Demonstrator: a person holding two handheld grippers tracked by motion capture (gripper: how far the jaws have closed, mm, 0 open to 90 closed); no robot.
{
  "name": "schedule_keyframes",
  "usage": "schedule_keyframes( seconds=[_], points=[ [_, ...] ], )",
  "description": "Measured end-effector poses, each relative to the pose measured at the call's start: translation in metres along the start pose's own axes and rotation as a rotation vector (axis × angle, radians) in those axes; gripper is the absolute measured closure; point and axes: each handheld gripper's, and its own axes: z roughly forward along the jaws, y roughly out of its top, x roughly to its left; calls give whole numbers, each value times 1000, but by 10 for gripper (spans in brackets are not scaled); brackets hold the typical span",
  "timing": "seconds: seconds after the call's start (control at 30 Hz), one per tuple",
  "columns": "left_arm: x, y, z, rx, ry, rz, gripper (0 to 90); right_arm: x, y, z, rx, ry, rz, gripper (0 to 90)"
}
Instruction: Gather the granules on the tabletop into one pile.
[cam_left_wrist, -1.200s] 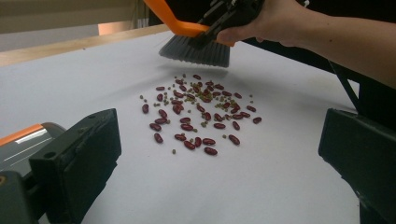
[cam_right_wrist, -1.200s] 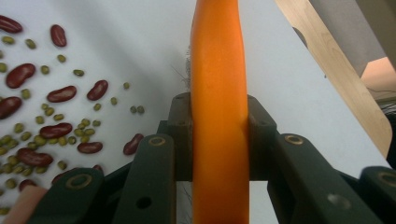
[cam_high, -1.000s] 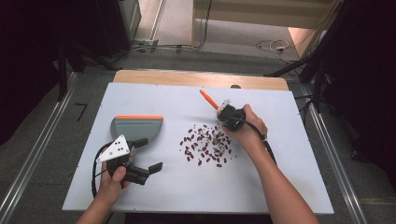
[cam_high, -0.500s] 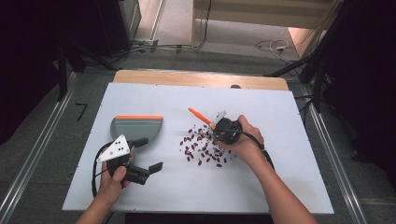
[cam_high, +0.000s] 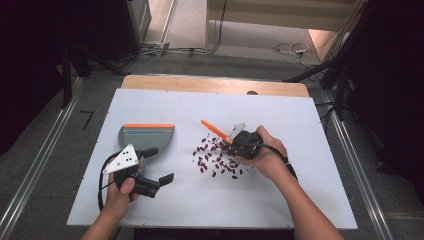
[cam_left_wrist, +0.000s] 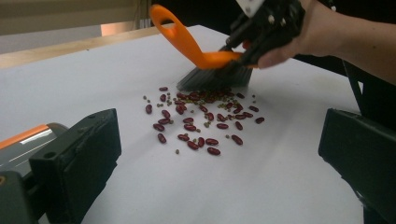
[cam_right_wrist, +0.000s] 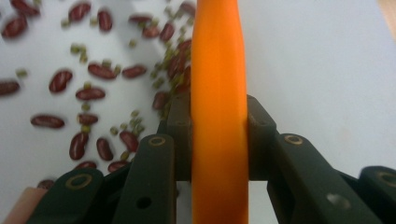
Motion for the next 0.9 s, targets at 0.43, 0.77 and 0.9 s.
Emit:
schedule_keyframes(
  seconds=[0.43, 0.77, 0.9],
  points=[
    [0, 0, -2, 2, 10, 8, 0, -15, 73, 35, -112, -87, -227, 687],
    [3, 2, -9, -34, 25, 10, 0, 7, 69, 55, -54, 28, -318, 682],
    [6, 4, -16, -56, 41, 9, 0, 20, 60, 46, -68, 62, -339, 680]
  ],
)
